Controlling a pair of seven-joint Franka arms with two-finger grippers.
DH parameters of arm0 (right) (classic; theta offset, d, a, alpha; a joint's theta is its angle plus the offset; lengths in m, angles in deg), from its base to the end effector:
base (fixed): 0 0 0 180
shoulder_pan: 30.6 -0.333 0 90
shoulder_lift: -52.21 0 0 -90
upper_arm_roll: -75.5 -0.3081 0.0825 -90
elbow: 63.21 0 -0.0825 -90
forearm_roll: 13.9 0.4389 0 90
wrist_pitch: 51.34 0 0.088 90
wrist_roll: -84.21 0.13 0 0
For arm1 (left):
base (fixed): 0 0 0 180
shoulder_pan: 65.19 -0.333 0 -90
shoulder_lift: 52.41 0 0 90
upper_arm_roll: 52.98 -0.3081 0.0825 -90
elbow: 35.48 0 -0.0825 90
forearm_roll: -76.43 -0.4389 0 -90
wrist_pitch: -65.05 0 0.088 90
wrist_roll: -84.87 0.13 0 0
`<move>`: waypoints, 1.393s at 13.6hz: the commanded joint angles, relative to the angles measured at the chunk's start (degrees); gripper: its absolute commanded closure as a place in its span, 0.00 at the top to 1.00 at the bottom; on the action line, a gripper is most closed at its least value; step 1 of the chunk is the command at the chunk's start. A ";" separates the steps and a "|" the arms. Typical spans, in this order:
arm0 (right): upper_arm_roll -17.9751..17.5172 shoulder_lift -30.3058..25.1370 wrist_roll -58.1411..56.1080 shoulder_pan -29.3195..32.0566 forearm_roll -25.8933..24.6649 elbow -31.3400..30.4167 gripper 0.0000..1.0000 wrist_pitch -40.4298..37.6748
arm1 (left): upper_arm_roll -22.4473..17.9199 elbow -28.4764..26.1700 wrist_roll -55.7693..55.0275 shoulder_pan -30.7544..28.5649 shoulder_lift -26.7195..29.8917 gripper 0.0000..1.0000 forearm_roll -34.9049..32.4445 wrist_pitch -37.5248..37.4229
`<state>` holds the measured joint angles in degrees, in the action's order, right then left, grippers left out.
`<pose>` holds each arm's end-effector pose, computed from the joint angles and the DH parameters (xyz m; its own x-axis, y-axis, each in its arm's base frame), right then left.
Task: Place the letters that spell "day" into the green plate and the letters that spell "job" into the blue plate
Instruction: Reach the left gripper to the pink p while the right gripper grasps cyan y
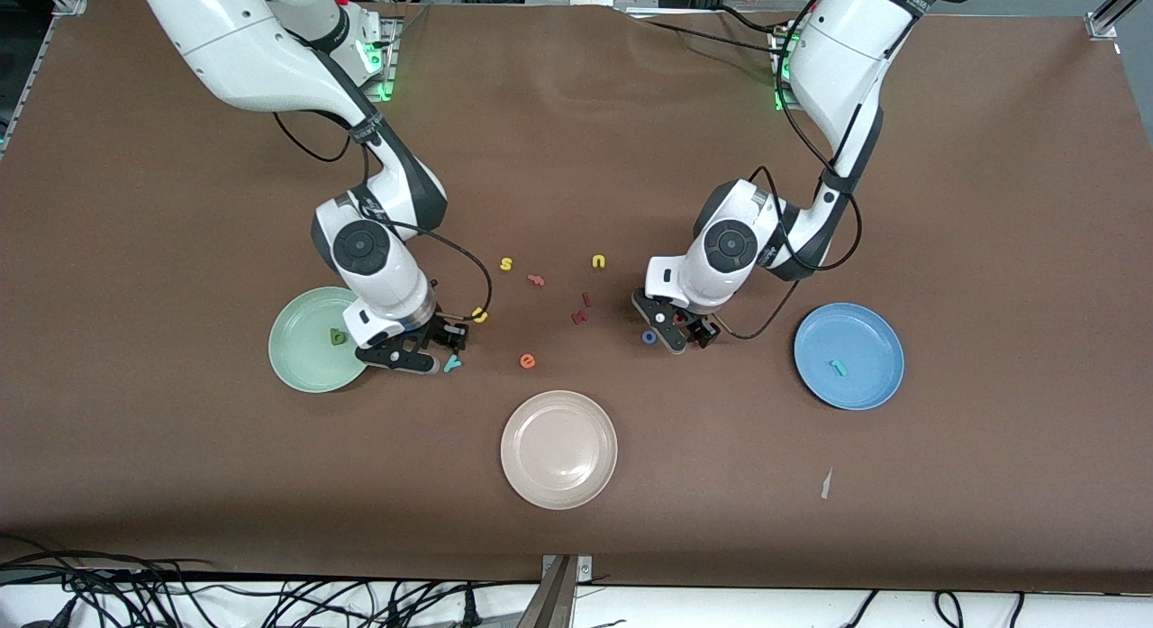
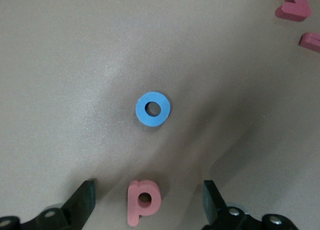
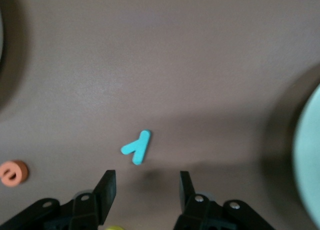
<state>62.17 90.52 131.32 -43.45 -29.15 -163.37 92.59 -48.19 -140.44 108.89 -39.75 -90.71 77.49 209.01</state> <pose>0.6423 0.3065 0.1400 0.9703 -0.2163 0.1081 -0.2106 -0.9756 -0.0616 0.5825 -0.3399 0.0939 0.6112 -0.7906 0.0375 -0.7913 -0.6092 0.0521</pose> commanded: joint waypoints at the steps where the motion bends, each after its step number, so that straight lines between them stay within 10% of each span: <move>1: 3.13 2.38 2.55 -2.78 0.84 2.78 0.59 0.21 | 0.22 -3.23 0.86 -0.91 2.97 0.91 -1.23 0.53; 9: 6.31 4.93 2.55 -5.69 3.12 4.53 0.58 3.11 | 0.14 -3.94 0.77 -0.91 3.14 0.80 -1.23 0.62; 14: 8.94 6.60 1.94 -8.24 3.21 7.17 0.56 3.11 | 0.14 -4.02 0.77 -0.91 3.14 0.22 -1.23 0.80; 19: 9.30 7.13 2.46 -8.50 3.21 7.17 0.46 3.11 | 0.14 -3.94 0.07 -1.09 2.53 0.00 -1.14 1.85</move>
<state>70.69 96.32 133.47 -51.08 -27.05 -157.68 95.61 -48.40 -142.44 108.93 -40.28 -88.95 77.47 209.34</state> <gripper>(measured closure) 0.471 0.722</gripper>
